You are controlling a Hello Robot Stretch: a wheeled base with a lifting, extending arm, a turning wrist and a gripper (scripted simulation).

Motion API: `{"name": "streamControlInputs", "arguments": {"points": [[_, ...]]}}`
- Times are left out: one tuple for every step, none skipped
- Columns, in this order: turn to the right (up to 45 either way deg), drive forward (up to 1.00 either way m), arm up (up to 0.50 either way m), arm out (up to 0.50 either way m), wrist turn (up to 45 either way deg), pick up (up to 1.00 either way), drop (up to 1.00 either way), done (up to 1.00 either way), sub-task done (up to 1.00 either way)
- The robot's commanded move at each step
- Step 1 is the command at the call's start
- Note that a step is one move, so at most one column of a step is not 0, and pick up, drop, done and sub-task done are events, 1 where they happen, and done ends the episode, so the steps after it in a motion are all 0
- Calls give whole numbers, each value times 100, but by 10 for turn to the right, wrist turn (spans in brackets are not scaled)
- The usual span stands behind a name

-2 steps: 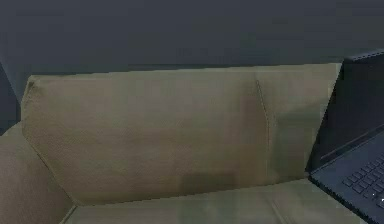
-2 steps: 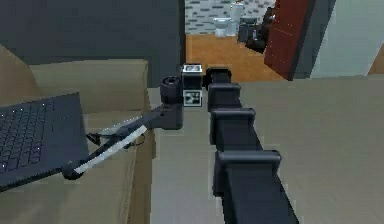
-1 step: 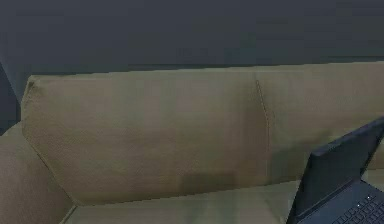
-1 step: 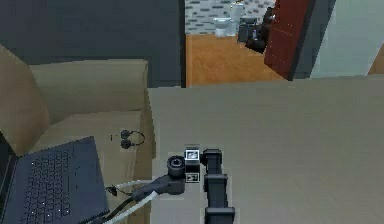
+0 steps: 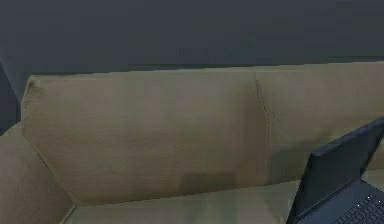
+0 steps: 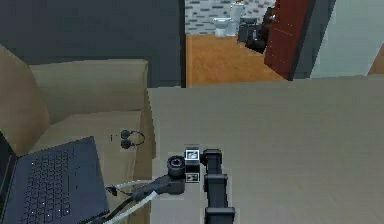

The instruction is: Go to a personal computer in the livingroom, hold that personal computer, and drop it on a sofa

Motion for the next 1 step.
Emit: {"name": "streamControlInputs", "arguments": {"points": [[0,0,0,0,0,0,100,0,0]]}}
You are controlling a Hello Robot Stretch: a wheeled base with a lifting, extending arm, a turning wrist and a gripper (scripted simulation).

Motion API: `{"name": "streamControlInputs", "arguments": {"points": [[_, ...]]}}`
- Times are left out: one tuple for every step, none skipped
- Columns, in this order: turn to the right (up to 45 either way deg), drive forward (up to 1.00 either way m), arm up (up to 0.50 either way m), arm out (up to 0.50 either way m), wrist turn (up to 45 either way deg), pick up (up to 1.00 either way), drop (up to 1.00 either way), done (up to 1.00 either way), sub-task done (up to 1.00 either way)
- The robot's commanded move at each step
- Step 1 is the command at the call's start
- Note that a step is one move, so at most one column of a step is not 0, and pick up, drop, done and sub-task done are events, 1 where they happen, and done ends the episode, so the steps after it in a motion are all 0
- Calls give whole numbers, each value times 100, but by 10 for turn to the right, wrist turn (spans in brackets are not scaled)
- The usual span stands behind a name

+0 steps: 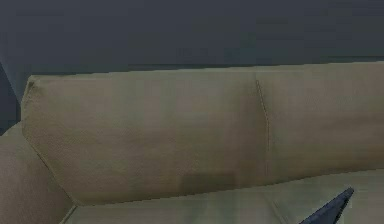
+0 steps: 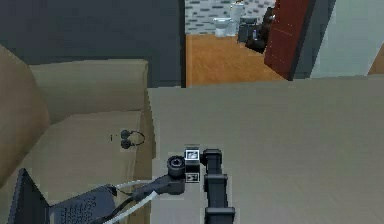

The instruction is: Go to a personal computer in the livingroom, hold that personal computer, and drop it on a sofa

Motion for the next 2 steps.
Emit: {"name": "streamControlInputs", "arguments": {"points": [[0,0,10,0,0,0,0,0,0],[0,0,0,-8,0,0,0,0,0]]}}
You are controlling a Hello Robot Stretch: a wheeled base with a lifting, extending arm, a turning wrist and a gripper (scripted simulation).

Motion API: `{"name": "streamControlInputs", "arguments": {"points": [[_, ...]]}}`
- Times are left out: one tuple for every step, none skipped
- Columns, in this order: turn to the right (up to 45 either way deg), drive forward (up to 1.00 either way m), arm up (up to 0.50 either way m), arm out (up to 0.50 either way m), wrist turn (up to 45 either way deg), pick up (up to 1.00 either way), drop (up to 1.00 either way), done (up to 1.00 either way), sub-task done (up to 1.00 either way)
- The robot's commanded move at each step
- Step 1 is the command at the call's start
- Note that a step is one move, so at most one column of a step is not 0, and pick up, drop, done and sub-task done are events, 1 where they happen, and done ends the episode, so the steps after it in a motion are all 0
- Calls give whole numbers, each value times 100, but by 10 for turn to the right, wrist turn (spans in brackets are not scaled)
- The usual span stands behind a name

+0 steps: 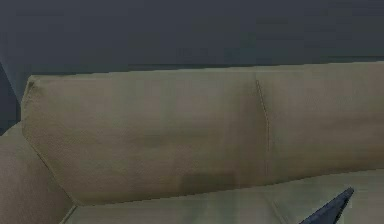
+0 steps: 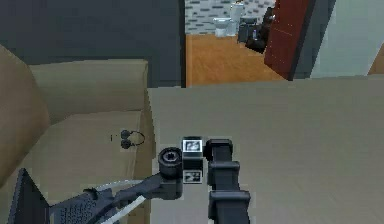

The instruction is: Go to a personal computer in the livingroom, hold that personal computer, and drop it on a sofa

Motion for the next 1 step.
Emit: {"name": "streamControlInputs", "arguments": {"points": [[0,0,0,0,0,0,0,100,0]]}}
